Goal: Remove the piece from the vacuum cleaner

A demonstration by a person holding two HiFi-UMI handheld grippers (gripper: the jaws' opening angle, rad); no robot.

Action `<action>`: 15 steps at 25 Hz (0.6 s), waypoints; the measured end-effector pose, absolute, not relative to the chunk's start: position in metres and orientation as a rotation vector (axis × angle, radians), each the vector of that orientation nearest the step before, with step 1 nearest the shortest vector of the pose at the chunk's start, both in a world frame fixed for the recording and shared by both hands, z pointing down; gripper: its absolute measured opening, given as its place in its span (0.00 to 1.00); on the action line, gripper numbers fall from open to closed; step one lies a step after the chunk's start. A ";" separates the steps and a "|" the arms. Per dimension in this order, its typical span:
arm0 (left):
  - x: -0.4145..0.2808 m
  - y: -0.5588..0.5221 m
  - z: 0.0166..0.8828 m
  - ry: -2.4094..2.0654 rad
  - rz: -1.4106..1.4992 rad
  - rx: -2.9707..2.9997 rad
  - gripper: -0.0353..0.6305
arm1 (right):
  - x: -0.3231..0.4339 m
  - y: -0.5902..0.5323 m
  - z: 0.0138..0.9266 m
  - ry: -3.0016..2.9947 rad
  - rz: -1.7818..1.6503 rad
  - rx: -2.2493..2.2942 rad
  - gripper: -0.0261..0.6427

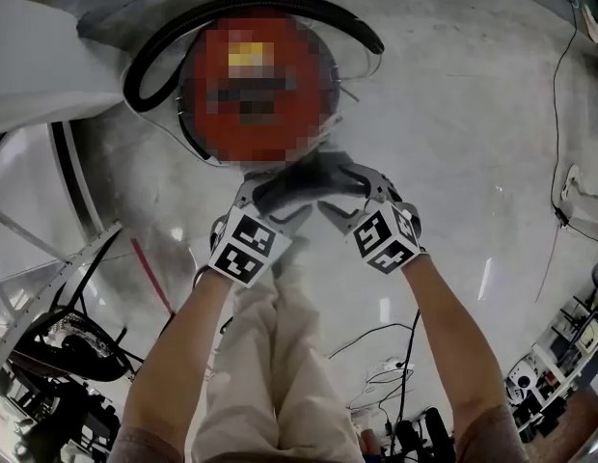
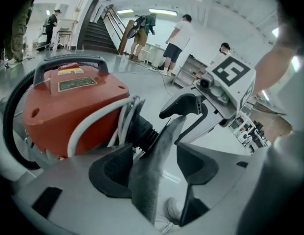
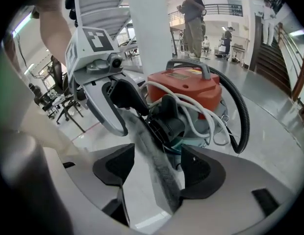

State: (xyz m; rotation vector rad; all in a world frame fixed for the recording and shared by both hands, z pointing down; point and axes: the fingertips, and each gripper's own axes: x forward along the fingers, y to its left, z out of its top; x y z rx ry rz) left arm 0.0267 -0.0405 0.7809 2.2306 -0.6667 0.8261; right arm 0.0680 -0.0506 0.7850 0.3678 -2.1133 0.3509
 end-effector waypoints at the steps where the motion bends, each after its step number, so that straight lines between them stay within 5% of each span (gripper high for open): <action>1: 0.028 -0.040 0.784 -0.659 0.844 2.230 0.44 | 0.068 -0.051 0.788 -2.108 0.333 0.349 0.43; 6: 0.030 -0.037 0.794 -0.641 0.887 2.223 0.35 | 0.067 -0.048 0.798 -2.079 0.300 0.284 0.42; 15: 0.031 -0.036 0.797 -0.597 0.874 2.205 0.34 | 0.065 -0.041 0.802 -2.083 0.286 0.171 0.31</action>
